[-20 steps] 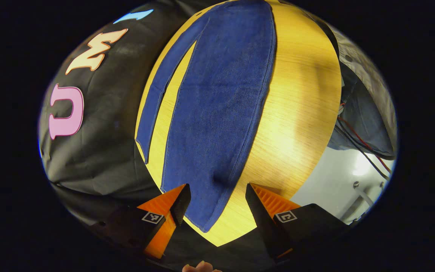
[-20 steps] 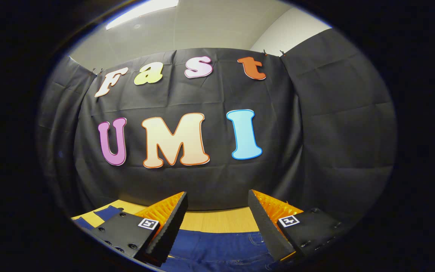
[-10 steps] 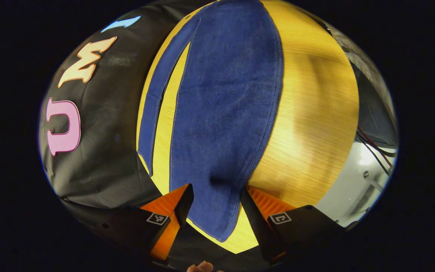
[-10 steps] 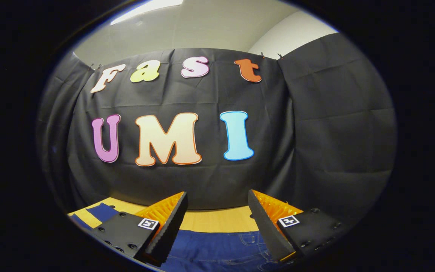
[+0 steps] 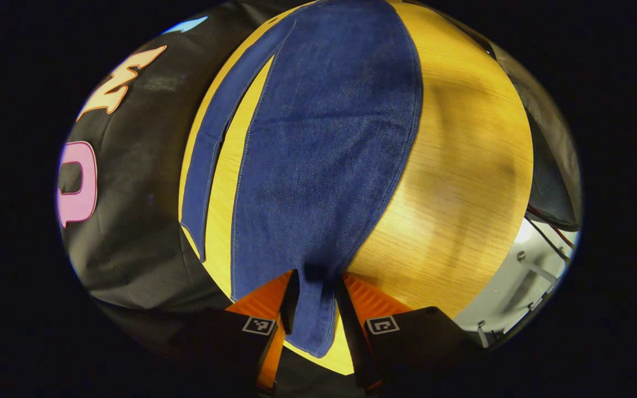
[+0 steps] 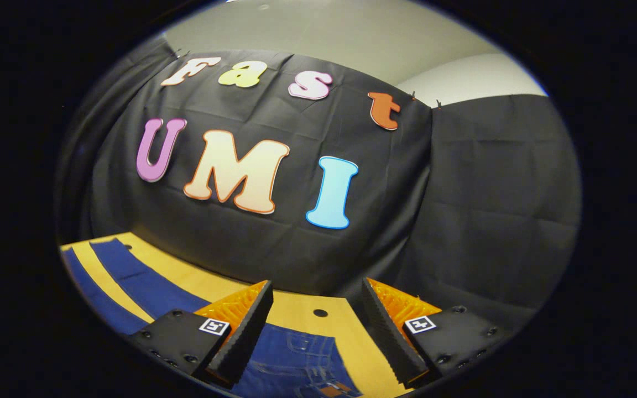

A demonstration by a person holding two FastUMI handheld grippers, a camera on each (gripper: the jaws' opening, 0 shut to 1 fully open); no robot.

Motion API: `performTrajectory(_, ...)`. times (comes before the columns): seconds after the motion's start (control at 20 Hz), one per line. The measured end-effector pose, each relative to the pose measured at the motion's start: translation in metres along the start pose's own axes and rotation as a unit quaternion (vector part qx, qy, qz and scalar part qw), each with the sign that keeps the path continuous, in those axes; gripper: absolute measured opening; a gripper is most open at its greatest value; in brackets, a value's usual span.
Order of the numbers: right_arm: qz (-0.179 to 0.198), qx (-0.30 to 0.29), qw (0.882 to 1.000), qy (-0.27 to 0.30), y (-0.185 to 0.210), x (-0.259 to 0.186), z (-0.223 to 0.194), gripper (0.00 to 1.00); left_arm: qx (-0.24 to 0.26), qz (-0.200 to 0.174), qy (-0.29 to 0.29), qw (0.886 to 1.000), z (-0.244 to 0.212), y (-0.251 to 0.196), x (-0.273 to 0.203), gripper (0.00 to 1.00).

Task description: Grasp the waist and the cuffs of the jeans and fold them to make the two legs overlap; first hold the waist and fold one-third of the jeans toward the cuffs, then hold the cuffs and fold the remaining one-third in the same direction to finish folding.

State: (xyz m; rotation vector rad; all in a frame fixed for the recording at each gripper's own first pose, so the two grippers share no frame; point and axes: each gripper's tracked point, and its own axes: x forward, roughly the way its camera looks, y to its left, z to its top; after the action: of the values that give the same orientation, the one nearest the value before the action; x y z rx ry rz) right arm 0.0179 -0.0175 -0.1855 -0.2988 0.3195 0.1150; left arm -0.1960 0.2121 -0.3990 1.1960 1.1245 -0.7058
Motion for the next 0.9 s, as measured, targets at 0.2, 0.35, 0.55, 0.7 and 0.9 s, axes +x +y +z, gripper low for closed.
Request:
performTrajectory(0.2, 0.040, -0.046, 0.998, 0.033, 0.007, -0.018, -0.024, 0.99, 0.002, -0.005, 0.011, 1.000, -0.001, -0.014, -0.003, 0.19)
performTrajectory(0.35, 0.093, -0.158, 0.981, 0.060, 0.013, -0.036, -0.048, 1.00, 0.005, 0.020, 0.009, 1.000, -0.004, -0.013, -0.003, 0.02)
performTrajectory(0.55, 0.185, -0.271, 0.937, 0.118, 0.032, -0.073, -0.113, 0.99, -0.010, 0.035, 0.017, 0.999, -0.001, -0.011, 0.002, 0.00)
performTrajectory(0.7, 0.240, -0.332, 0.899, 0.152, 0.041, -0.101, -0.168, 0.99, -0.003, 0.046, 0.021, 0.999, -0.001, -0.010, 0.004, 0.00)
performTrajectory(0.9, 0.298, -0.426, 0.840, 0.159, 0.056, -0.121, -0.220, 0.99, -0.012, 0.059, 0.027, 0.998, -0.002, -0.009, 0.003, 0.00)
